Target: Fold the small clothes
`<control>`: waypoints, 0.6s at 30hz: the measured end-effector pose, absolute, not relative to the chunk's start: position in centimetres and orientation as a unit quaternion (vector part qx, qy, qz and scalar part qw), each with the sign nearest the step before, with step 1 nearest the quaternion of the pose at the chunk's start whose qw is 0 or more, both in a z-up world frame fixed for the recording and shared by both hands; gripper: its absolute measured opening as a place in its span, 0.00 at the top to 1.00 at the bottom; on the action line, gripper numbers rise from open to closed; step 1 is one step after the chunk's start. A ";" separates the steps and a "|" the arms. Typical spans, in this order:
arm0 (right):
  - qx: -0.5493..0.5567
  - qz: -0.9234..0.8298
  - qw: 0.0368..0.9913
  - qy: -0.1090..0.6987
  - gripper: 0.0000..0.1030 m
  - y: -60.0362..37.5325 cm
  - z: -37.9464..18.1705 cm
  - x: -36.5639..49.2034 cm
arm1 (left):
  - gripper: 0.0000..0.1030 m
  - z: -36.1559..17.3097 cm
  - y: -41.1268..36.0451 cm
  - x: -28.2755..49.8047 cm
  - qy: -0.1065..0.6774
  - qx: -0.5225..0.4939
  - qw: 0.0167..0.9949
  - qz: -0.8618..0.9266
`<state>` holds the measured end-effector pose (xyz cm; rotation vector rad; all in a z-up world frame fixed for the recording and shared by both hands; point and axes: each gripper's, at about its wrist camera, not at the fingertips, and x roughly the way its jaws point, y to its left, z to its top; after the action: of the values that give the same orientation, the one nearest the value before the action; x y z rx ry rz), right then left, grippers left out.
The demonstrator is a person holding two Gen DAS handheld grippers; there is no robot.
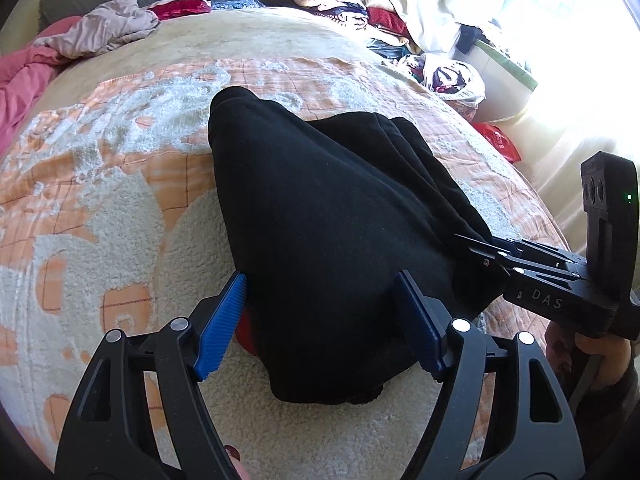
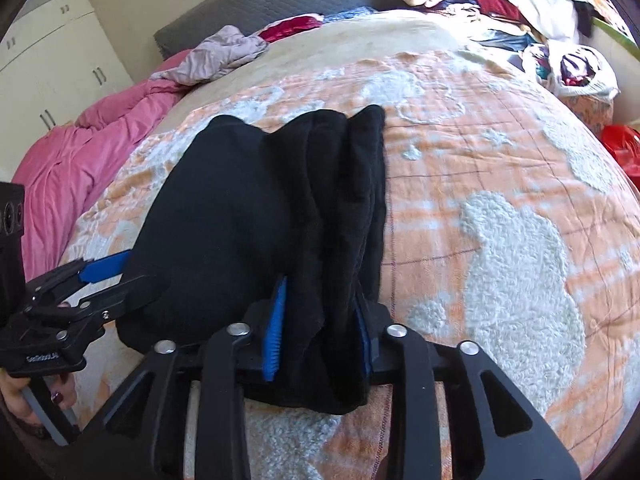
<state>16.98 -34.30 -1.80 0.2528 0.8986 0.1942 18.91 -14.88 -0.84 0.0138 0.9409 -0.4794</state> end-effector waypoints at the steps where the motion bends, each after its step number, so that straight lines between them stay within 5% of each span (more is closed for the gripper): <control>1: 0.121 0.090 0.891 0.428 0.54 -34.4 -1.7 16.7 | 0.36 -0.8 -14.9 18.9 0.449 0.007 0.864 -0.229; 7: 0.120 0.072 0.907 0.398 0.47 -34.5 -0.7 14.7 | 0.34 -0.7 -14.7 18.6 0.452 0.003 0.863 -0.226; 15: 0.115 0.026 0.940 0.320 0.15 -35.0 1.8 10.4 | 0.29 0.3 -14.1 17.4 0.439 -0.016 0.869 -0.227; 18: 0.110 0.018 0.949 0.293 0.12 -34.8 2.3 8.7 | 0.21 1.2 -13.9 16.5 0.427 -0.017 0.874 -0.231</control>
<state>8.66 -34.79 2.28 0.2244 0.5965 0.0368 16.54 -13.95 1.18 -0.0355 0.8917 -0.4822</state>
